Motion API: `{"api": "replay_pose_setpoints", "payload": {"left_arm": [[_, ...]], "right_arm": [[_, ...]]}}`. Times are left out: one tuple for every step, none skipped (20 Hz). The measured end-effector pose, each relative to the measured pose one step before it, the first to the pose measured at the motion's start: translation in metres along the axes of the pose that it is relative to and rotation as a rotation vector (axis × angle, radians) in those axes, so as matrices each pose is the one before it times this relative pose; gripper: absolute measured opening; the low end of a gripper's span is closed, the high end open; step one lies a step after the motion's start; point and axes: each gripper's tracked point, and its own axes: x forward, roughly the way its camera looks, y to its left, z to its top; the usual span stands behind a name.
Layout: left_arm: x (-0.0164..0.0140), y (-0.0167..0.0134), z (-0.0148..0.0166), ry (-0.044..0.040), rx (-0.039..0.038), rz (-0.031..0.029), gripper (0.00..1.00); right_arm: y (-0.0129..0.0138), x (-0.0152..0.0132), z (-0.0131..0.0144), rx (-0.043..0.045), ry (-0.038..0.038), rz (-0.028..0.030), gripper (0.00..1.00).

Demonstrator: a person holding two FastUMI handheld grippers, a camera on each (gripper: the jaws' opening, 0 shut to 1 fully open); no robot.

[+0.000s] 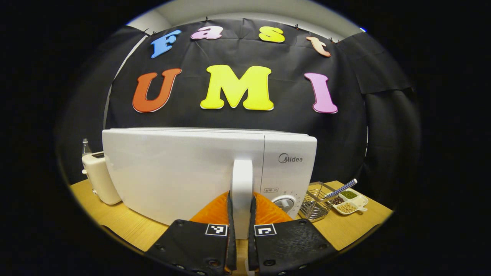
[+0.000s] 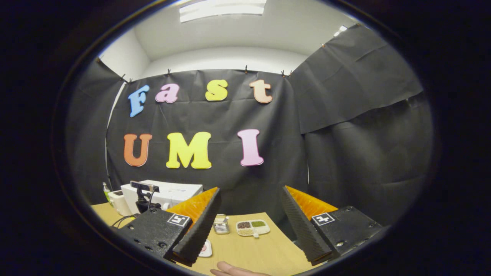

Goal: Open the microwave oven with the left hand, put the food in, and close the microwave oven.

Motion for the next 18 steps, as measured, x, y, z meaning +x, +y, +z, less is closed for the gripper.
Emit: {"api": "replay_pose_setpoints", "payload": {"left_arm": [[-0.00145, 0.00007, 0.00244, -0.02065, 0.00665, -0.00065, 0.11], [0.0008, 0.00088, -0.0001, 0.00367, 0.017, -0.00064, 0.11], [0.00132, -0.00172, -0.0002, 0.00849, -0.00362, -0.00572, 0.11], [-0.00052, 0.00159, -0.00077, 0.0095, -0.02793, -0.00554, 0.11], [0.00402, -0.00334, 0.00029, 0.00134, -0.02303, -0.00934, 0.11], [-0.00119, -0.00045, -0.00178, 0.02042, 0.01419, -0.00193, 0.11], [-0.00043, 0.00253, 0.00147, -0.00448, 0.01606, -0.00033, 0.11], [-0.00236, 0.00122, -0.00197, 0.00449, 0.00356, -0.00129, 0.11], [-0.00115, -0.00117, 0.00283, -0.01572, -0.00488, -0.0026, 0.11], [-0.00018, -0.001, -0.00147, 0.00443, 0.01286, 0.00294, 0.11], [-0.00404, 0.00106, 0.00011, -0.00246, 0.0089, 0.01204, 0.11], [0.00026, 0.00138, 0.00315, -0.01598, 0.03087, 0.00467, 0.11], [-0.00368, -0.00073, -0.00159, 0.00264, -0.0075, -0.00005, 0.11], [0.00088, -0.0026, 0.00609, -0.01779, 0.00423, -0.00643, 0.11], [-0.00137, 0.00094, -0.004, 0.02014, -0.01412, -0.00423, 0.11], [0.00131, -0.00172, 0.00333, -0.00922, -0.00289, -0.00511, 0.11], [0.00169, 0.00095, -0.00264, 0.01615, 0.02708, -0.00405, 0.11], [0.00112, -0.00028, -0.00196, 0.00489, -0.00153, -0.00806, 0.11]], "right_arm": [[-0.00098, -0.00072, 0.00081, -0.00034, -0.004, -0.00012, 1.0], [-0.00047, -0.00049, 0.00042, -0.00015, -0.00354, -0.00038, 0.91], [-0.00109, -0.00047, 0.00003, -0.00029, -0.00114, -0.00104, 1.0], [-0.0004, 0.00021, -0.00096, -0.00471, 0.00046, -0.00024, 1.0], [-0.00015, -0.00102, -0.00078, -0.00312, -0.00062, 0.00061, 1.0], [-0.00018, -0.00002, -0.00049, 0.00268, -0.00059, -0.00046, 0.91], [-0.00043, -0.00025, -0.00106, 0.0042, 0.00352, 0.00175, 1.0], [0.00062, -0.00067, -0.00245, 0.00388, 0.00461, 0.00402, 1.0], [0.00024, -0.0004, -0.00069, 0.00423, 0.00173, 0.00316, 1.0], [-0.00173, -0.00008, -0.00011, 0.00438, -0.00163, 0.00027, 1.0], [-0.0025, 0.00103, -0.00026, 0.00148, 0.00057, -0.00596, 1.0], [-0.00362, 0.00067, -0.00245, -0.00063, 0.00194, -0.00596, 1.0], [-0.00101, 0.00125, -0.00096, 0.00254, 0.00139, 0.00018, 1.0], [-0.00019, -0.0005, -0.00246, 0.0037, 0.00603, 0.00105, 1.0], [-0.00136, 0.00083, -0.0017, 0.00489, 0.00234, -0.0002, 1.0], [-0.00176, 0.00236, -0.00269, 0.00075, 0.00759, -0.00319, 1.0], [-0.00068, 0.00146, -0.00384, 0.00016, 0.01022, -0.00079, 1.0], [0.00117, 0.00083, -0.00291, 0.00501, 0.00823, 0.00362, 1.0]]}}
